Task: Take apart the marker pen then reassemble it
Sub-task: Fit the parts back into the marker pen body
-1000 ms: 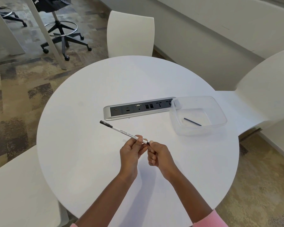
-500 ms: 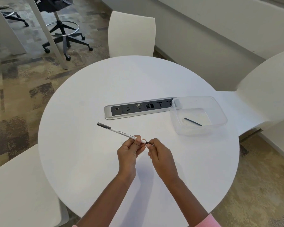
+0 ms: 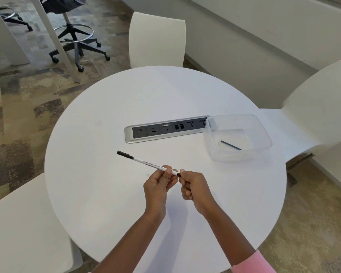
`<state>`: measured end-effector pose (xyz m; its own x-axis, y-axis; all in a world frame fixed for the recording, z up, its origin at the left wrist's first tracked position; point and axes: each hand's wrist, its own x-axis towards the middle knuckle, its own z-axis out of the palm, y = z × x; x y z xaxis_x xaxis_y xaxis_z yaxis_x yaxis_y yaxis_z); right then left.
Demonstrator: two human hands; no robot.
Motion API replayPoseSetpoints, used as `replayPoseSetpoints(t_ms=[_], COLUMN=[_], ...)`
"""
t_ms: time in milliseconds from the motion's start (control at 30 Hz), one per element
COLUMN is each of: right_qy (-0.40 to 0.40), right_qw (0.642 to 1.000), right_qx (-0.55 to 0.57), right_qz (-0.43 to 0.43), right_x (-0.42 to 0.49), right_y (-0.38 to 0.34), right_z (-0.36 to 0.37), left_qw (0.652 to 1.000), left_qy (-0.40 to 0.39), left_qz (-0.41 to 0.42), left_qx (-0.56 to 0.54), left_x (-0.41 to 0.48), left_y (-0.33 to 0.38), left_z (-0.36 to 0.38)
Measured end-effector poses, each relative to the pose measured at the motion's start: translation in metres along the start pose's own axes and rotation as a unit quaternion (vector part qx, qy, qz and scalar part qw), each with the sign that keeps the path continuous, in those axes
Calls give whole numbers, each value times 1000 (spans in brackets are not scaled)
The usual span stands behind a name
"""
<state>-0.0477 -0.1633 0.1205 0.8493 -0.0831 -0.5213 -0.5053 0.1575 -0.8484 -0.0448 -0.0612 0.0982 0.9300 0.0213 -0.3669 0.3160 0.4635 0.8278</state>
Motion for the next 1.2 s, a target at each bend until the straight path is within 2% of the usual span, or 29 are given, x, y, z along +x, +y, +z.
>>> replayPoseSetpoints(t_ms=[100, 200, 267, 367, 433, 733, 867, 1033, 1200], right_qy=[-45, -58, -25, 54, 80, 145, 168, 172, 157], right_qw=[992, 992, 997, 978, 966, 913, 899, 911, 922], right_qx=[82, 50, -56, -176, -184, -229, -218, -168, -169], right_qz=[83, 98, 39, -100, -165, -305, -341, -336, -311], right_x=[-1, -1, -2, -4, -6, -9, -6, -3, -2], right_y=[-2, -5, -3, 4, 9, 0, -15, -29, -37], right_z=[-2, -4, -3, 0, 0, 4, 8, 10, 9], left_qw=[1000, 1000, 1000, 1000, 999, 995, 993, 990, 992], left_qy=[-7, -2, 6, 21, 34, 31, 21, 30, 36], left_qz=[8, 5, 4, -1, -8, -29, -9, 17, 49], left_qx=[13, 11, 2, -17, -25, -86, -116, -134, -112], left_x=[-2, -1, 0, 0, 1, 4, 3, 4, 5], left_y=[1, 3, 5, 7, 7, 19, 29, 36, 36], left_z=[0, -1, -1, 0, 1, 12, 24, 36, 38])
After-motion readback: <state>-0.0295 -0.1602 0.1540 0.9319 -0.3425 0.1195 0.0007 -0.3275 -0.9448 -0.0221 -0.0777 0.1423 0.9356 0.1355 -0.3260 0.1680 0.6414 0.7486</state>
